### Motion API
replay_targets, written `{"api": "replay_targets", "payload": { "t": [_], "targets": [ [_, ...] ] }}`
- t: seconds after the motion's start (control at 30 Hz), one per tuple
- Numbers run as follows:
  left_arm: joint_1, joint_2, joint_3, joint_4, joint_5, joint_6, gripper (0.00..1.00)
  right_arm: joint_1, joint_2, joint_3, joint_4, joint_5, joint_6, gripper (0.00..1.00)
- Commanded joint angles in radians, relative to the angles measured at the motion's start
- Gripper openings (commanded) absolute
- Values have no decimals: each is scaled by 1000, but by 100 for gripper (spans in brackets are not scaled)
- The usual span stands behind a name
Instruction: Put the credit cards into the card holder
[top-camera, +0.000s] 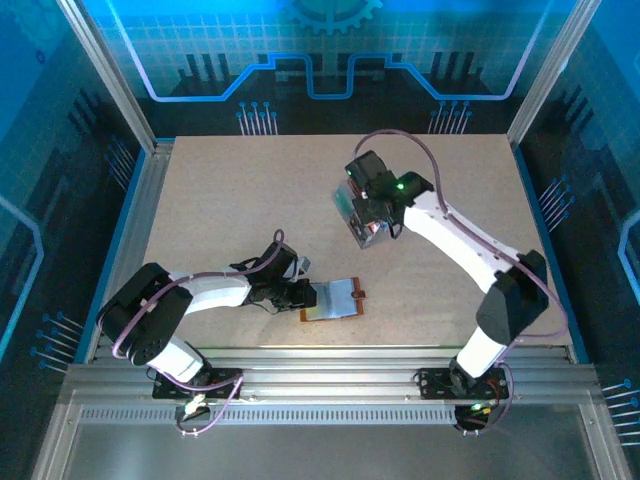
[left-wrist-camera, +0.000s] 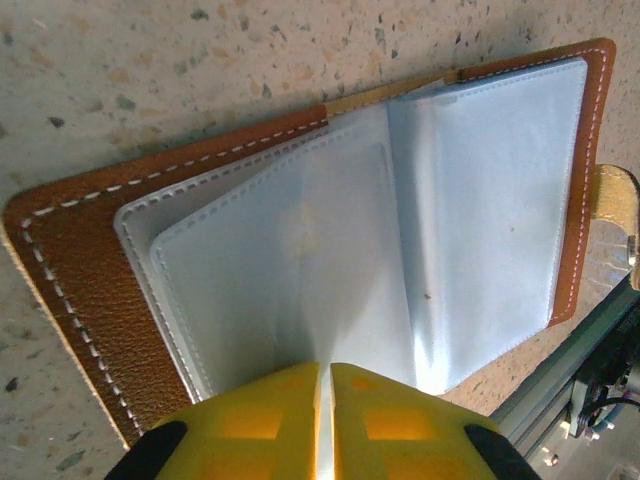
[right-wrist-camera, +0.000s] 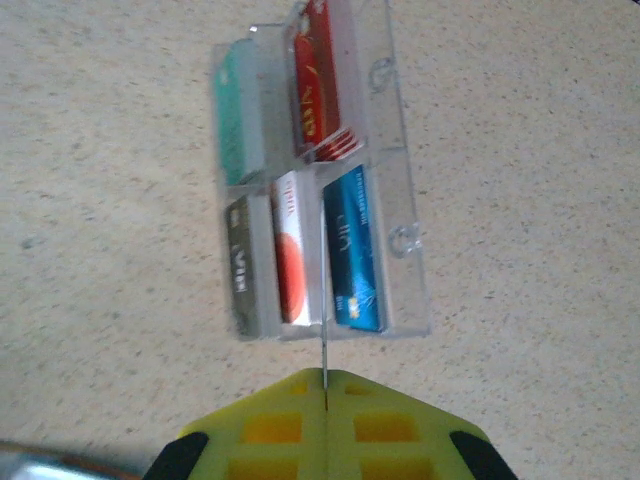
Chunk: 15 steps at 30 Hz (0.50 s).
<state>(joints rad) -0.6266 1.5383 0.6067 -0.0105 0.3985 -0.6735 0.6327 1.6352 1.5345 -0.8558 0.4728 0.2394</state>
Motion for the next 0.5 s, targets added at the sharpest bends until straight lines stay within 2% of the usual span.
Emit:
{"api": "replay_targets", "payload": {
  "t": [0.0, 0.17, 0.47],
  "targets": [
    [-5, -17, 1, -21, 25, 21, 12, 34, -114, -115, 66, -115, 66, 0],
    [-5, -21, -4, -28, 23, 30, 12, 104, -297, -382, 306, -270, 153, 0],
    [-5, -18, -7, -23, 26, 34, 12, 159, -422, -758, 665, -460, 330, 0]
  ]
}}
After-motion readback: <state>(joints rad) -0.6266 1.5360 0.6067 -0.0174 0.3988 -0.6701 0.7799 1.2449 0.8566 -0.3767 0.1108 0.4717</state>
